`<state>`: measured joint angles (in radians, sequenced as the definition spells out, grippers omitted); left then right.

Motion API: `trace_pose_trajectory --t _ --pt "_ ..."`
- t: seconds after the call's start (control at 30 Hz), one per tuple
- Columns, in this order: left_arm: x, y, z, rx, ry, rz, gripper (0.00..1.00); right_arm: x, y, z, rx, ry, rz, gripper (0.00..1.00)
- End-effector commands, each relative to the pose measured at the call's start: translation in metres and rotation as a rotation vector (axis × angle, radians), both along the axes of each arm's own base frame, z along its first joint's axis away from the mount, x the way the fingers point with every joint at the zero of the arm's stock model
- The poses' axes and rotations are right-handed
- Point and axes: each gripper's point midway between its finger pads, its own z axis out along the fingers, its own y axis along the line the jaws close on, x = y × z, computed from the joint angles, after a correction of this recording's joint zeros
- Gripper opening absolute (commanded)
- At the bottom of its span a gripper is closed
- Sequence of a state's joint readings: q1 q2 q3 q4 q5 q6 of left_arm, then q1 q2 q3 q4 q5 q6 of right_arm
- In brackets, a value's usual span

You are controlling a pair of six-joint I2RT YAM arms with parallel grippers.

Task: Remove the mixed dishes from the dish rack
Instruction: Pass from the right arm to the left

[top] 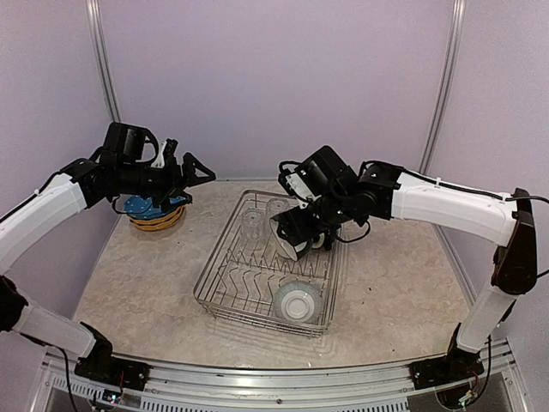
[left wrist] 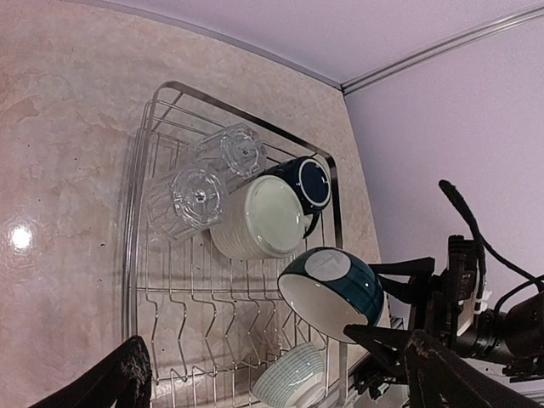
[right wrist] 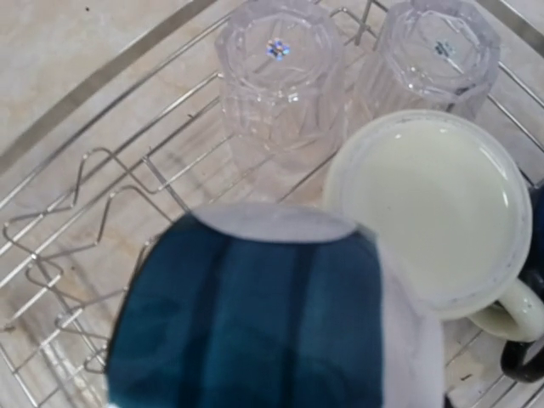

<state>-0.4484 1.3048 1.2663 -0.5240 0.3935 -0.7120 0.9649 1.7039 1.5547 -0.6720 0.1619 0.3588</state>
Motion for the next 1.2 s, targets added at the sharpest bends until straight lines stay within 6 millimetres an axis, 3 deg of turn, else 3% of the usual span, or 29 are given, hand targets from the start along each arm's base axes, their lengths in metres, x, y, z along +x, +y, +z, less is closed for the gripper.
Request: trace_pose_trajectory --t 0.0,0.43,0.8,0.9,1.17 --pt "-0.005 -0.018 -0.009 -0.036 0.034 -0.067 0.99 0.010 0.004 0.037 0.151 -0.034 -0.035 0.21" --pt "-0.021 -0.071 -0.023 -0.197 0.116 -0.216 0.92 0.014 -0.008 0.080 0.779 0.145 0.011 0.21" --pt "-0.016 -0.115 -0.046 -0.232 0.222 -0.287 0.80 0.009 -0.006 0.106 0.956 0.175 0.073 0.21" --pt "-0.014 -0.126 -0.048 -0.222 0.230 -0.296 0.73 0.007 -0.003 0.106 0.973 0.184 0.091 0.21" --pt "-0.007 -0.149 -0.057 -0.144 0.238 -0.275 0.41 0.003 -0.001 0.101 0.984 0.192 0.117 0.21"
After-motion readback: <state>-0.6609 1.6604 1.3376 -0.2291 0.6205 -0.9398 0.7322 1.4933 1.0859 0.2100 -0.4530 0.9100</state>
